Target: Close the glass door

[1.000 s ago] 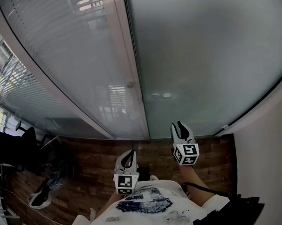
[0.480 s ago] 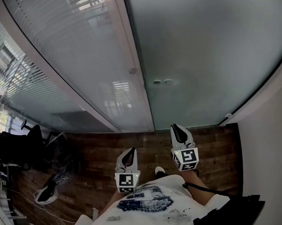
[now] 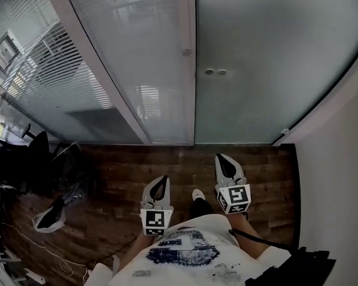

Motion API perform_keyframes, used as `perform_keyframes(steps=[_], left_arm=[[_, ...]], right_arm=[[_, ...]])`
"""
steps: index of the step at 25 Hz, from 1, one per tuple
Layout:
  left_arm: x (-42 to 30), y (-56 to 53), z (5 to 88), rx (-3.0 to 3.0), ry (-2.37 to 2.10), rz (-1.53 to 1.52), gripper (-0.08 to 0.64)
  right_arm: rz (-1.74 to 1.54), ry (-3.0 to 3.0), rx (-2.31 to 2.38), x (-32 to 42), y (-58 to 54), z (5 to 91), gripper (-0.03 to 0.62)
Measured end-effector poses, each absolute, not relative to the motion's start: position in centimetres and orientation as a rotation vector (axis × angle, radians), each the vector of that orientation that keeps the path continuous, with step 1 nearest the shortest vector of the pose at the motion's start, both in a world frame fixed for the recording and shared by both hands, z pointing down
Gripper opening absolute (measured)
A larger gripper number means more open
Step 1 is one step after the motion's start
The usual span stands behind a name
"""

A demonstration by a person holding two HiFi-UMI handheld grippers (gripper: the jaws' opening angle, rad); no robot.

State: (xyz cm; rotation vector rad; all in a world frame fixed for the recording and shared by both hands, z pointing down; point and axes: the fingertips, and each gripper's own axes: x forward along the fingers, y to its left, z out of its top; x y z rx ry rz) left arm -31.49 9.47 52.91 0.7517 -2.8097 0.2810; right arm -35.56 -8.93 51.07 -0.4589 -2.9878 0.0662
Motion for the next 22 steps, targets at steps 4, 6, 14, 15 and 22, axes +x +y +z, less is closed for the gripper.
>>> perform_keyframes(steps=[4, 6, 14, 15, 22], left_arm=[[-27.2, 11.1, 52.9, 0.782, -2.821, 0.291, 0.002], [-24.8, 11.6, 53.1, 0.803, -2.818, 0.291, 0.001], [-18.7, 12.2, 53.3, 0.896, -2.783, 0.273, 0.002], [-18.2, 12.1, 53.2, 0.907, -2.78, 0.264, 0.002], [-16.3, 11.0, 53.8, 0.989, -2.749, 0.193, 0.0]], right_arm=[[0.07, -3.008, -0.419, -30.0, -7.4, 50.8, 0.005], [0.071, -3.018, -0.385, -27.1, -7.2, 50.6, 0.005], [0.055, -3.015, -0.293, -19.8, -6.5, 50.2, 0.005], [0.054, -3.01, -0.283, -19.2, -6.5, 50.2, 0.005], [0.061, -2.992, -0.245, -15.8, -6.9, 50.7, -0.002]])
